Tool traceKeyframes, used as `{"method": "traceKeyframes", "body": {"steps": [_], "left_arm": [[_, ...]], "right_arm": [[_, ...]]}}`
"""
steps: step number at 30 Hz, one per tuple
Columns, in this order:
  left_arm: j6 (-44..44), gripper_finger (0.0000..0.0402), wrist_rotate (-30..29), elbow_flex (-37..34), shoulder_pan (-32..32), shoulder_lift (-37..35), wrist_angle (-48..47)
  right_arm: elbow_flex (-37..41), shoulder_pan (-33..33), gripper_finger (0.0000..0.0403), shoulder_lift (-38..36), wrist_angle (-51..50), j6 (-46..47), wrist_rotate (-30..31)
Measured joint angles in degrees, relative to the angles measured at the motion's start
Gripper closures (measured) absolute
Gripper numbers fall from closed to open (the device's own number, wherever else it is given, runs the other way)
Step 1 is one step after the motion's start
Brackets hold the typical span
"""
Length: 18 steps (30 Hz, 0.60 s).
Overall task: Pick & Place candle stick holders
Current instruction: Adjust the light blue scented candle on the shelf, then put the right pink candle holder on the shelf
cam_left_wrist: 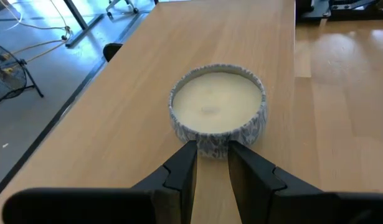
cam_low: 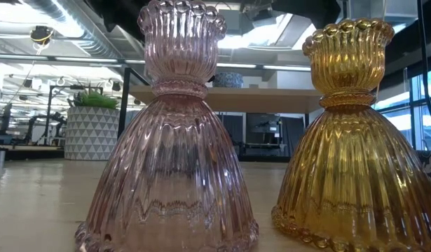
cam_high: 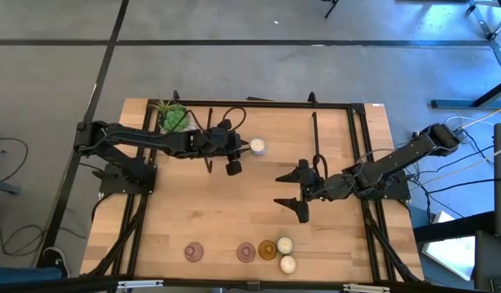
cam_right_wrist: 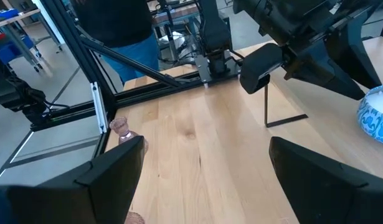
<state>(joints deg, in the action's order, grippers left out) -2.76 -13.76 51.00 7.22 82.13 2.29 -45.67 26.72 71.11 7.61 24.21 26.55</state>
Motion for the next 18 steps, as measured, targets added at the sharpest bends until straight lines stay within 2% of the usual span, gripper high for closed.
{"method": "traceKeyframes", "body": {"steps": [10, 15, 18], "left_arm": [[2.13, 0.0316, 1.38, -0.04, -3.19, -1.50, -3.78], [3.66, 0.0316, 5.85, -0.04, -9.65, -3.11, -4.50], [3.66, 0.0316, 6.33, -0.04, -14.97, -3.56, -3.50]], "right_arm": [[0.00, 0.00, 0.0057, 0.02, -0.31, -0.61, -0.23], [0.00, 0.00, 0.0057, 0.02, -1.24, -0.61, -0.26], [0.00, 0.00, 0.0057, 0.02, -1.20, -0.61, -0.25]]}}
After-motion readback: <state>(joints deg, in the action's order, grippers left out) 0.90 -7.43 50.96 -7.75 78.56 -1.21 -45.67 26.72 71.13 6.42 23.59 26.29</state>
